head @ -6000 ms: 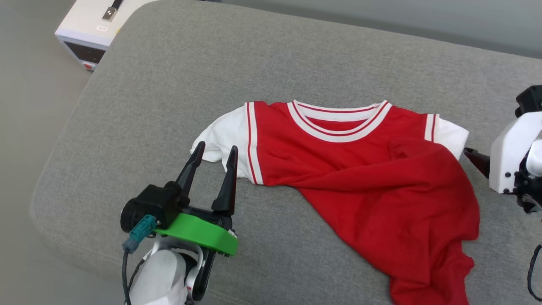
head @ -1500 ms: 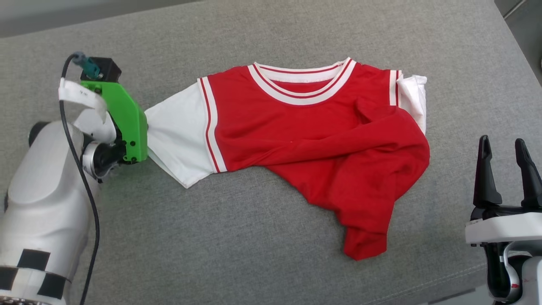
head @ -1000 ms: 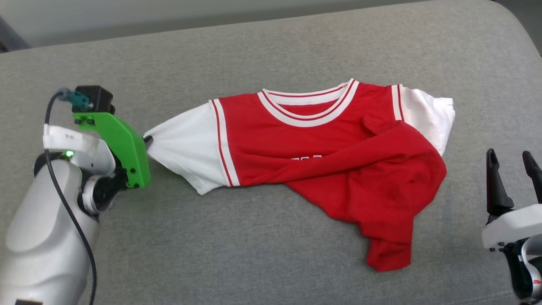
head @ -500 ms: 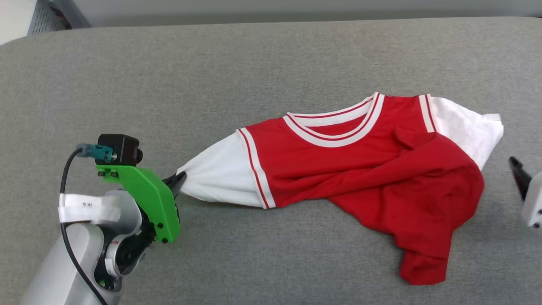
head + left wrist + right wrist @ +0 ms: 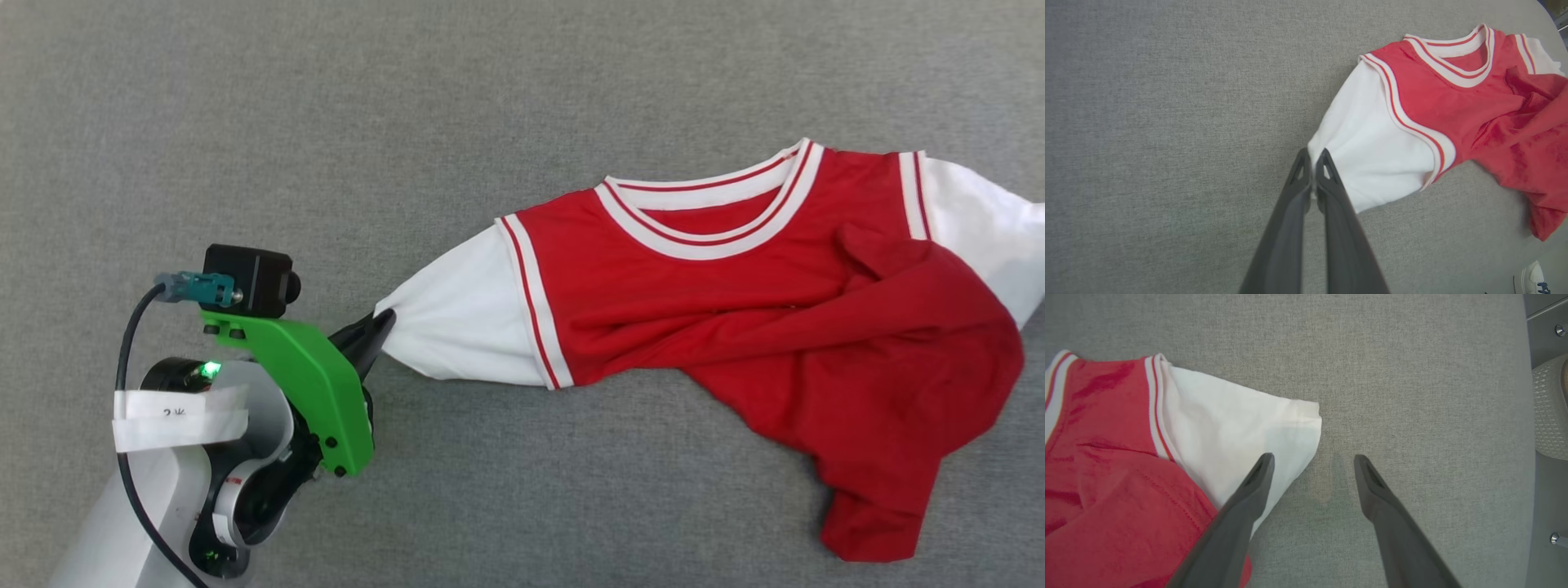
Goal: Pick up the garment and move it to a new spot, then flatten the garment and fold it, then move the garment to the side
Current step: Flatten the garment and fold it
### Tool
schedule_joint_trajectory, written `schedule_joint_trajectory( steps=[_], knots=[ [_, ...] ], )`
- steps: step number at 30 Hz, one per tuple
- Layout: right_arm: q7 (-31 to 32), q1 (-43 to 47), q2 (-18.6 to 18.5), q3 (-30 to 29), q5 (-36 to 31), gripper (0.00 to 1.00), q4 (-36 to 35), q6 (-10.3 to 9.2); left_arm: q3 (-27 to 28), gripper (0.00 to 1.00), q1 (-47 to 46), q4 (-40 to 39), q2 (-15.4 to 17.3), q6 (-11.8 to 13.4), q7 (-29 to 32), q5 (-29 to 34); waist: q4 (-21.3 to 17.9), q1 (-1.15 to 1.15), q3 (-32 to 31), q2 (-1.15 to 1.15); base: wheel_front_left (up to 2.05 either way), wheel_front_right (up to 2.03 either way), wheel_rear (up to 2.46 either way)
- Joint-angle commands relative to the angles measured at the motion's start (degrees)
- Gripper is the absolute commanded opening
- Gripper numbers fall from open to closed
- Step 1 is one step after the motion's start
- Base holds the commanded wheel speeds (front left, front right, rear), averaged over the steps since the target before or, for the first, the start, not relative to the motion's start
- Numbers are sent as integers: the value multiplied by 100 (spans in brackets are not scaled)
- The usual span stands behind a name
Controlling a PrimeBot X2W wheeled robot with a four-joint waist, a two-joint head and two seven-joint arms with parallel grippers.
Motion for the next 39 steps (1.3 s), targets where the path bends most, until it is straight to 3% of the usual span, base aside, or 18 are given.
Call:
schedule_joint_trajectory(
  steps=[1,8,19,20,22,28,39],
  knots=[
    [-4,-186,-65,34,-4,100,120,-5,-16,0,-122,-48,-13,5,32,36,186,0,236,0,0,0,0],
    [4,-554,-213,208,-23,100,704,-5,-78,0,-240,-192,-27,-12,48,65,337,0,469,0,0,0,0],
    [79,-349,-119,585,234,100,1106,-5,-92,0,-337,-134,-32,2,-49,151,439,0,600,0,0,0,0],
    [107,-292,-126,630,292,85,1128,-5,-95,0,-344,-115,-36,5,-58,157,443,0,595,0,0,0,0],
    [117,-198,-134,673,385,0,1132,-5,-97,0,-353,-82,-44,7,-75,158,443,0,579,0,0,0,0],
    [-262,-47,-134,596,524,0,1068,-5,-35,0,-327,54,-49,23,-200,151,363,0,376,0,0,0,0],
    [-1596,79,-352,731,763,0,855,-5,28,0,-230,338,-141,-98,-547,48,116,0,-492,0,0,0,0]
  ],
)
